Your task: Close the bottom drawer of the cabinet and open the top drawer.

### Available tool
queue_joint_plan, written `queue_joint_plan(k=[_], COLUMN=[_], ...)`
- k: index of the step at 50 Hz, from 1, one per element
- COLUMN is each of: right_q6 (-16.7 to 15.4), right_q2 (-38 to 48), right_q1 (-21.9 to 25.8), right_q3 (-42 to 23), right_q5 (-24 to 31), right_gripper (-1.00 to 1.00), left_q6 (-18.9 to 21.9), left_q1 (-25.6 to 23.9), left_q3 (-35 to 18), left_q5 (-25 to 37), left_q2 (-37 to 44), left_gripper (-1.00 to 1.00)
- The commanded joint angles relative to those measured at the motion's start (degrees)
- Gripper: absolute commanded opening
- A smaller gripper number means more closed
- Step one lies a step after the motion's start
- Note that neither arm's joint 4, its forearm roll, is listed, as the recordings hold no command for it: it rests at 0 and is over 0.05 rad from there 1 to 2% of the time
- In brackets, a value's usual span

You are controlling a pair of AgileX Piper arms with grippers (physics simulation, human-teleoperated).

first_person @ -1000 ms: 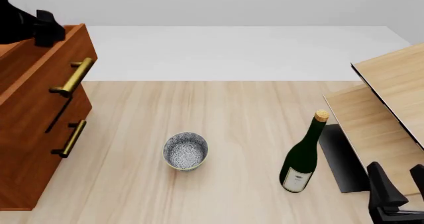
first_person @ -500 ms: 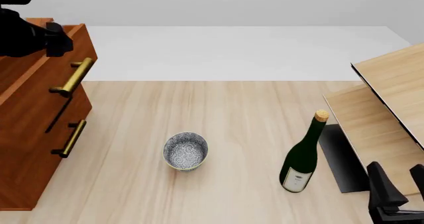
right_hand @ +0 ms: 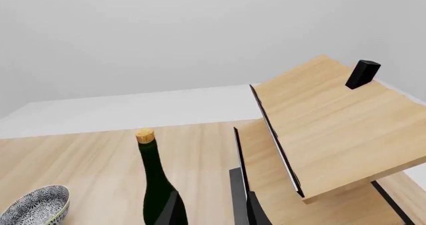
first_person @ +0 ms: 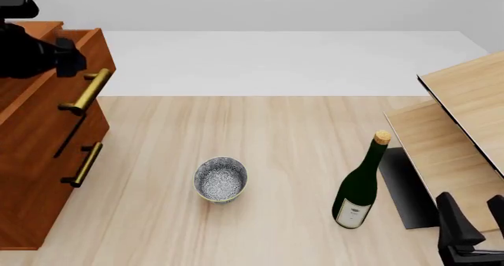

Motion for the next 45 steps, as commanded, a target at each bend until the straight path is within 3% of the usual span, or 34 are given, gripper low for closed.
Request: queue_joint_plan(k=[1, 45], right_q6=[0.0, 0.1], right_q2=[-0.2, -0.1], right_q1=[0.0, -0.1], right_q3=[0.0, -0.1], right_q5=[0.1, 0.1], right_gripper=[1.00, 1.00], left_q6=[-1.0, -1.7], left_q1=[-0.3, 0.2], left_q3=[1.7, 5.5], left_q5=[-0.8, -3.0], left_q2=[-0.3, -0.4], left_gripper=[1.00, 1.00])
